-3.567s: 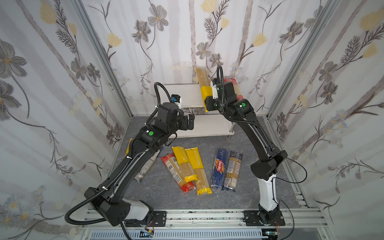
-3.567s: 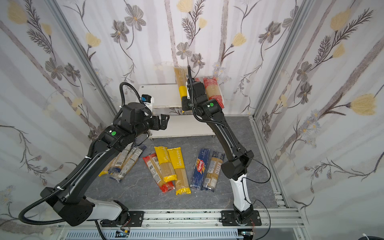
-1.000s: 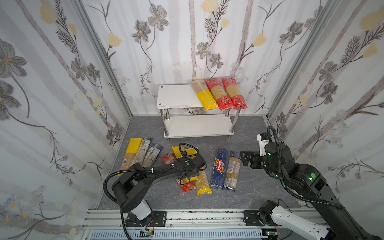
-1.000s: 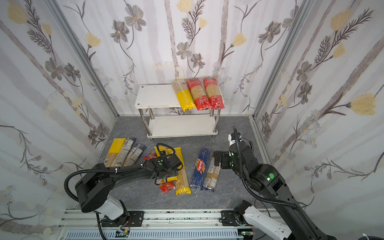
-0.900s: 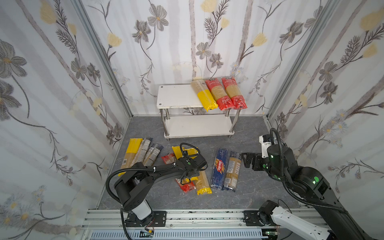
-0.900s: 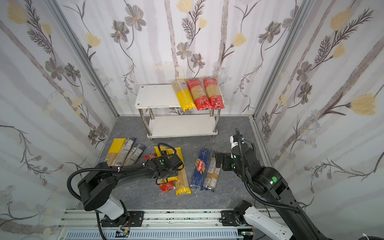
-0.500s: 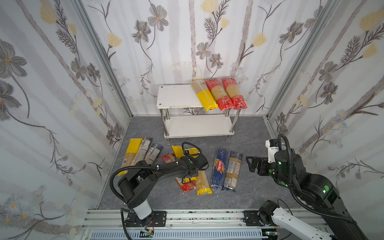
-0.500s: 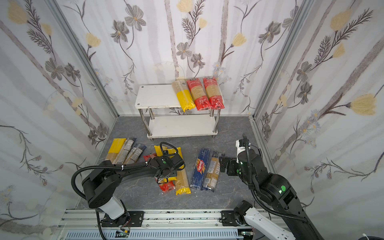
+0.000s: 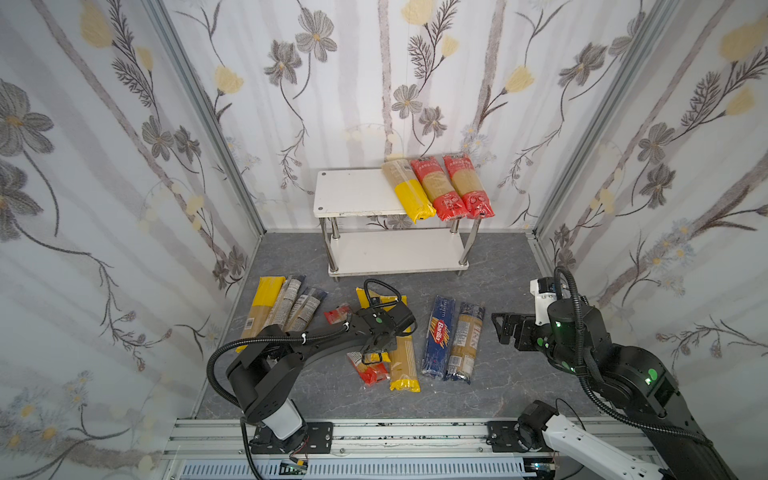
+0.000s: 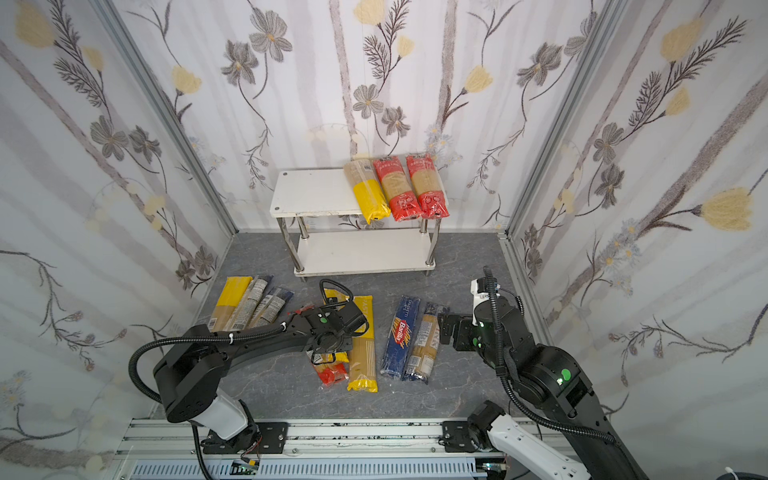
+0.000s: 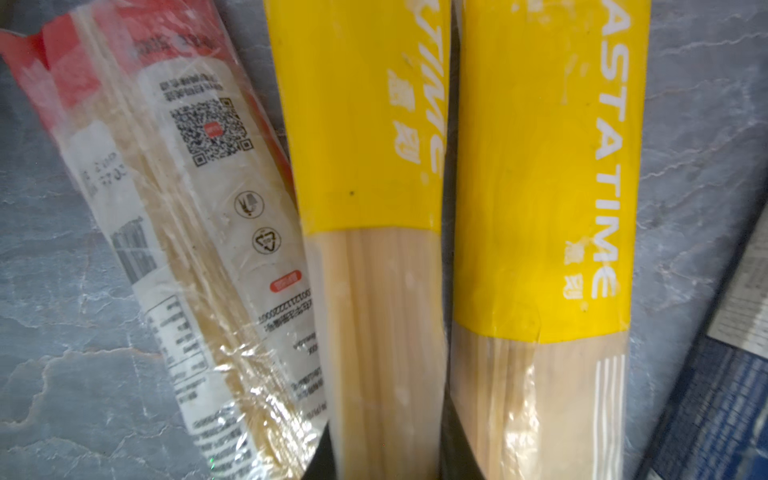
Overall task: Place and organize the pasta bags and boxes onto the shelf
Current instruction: 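Lift the yellow PASTATIME bag upright with the left gripper toward the shelf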
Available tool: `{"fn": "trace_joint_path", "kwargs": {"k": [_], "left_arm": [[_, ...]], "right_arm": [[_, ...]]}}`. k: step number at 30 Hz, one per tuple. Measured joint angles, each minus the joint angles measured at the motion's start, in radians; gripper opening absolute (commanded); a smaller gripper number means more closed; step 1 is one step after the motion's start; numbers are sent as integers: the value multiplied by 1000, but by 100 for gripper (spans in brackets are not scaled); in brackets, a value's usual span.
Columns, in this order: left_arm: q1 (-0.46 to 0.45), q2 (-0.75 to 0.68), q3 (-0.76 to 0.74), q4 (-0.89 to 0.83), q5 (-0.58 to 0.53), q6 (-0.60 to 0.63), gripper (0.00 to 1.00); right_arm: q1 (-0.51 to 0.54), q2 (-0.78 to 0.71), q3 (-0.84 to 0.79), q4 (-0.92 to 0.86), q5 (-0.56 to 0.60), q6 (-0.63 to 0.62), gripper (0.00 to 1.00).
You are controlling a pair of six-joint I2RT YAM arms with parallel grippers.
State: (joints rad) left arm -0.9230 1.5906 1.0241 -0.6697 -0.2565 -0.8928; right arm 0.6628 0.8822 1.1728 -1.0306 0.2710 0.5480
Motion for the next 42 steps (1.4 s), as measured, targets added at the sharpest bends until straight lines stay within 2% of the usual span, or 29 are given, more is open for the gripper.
{"fn": "trace_joint_path", "kwargs": {"k": [4,17,28,35,42], "left_arm": [[0,-82,3,-26,27,3,0],[8,-456,-12,-68,82,38,0],[13,-692,-36,-121,112,21,0],[14,-781,40,-153,113,19,0],[14,-782,204,-195,98,28,0]], "right_arm": [[0,24,13,10,-8,-7,100],[0,126,93,84,-100,-31,100],[0,217,234,99,-136,-60,100],[0,271,312,103,-170,-61,100],[0,328,404,107,-216,-93,100]]}}
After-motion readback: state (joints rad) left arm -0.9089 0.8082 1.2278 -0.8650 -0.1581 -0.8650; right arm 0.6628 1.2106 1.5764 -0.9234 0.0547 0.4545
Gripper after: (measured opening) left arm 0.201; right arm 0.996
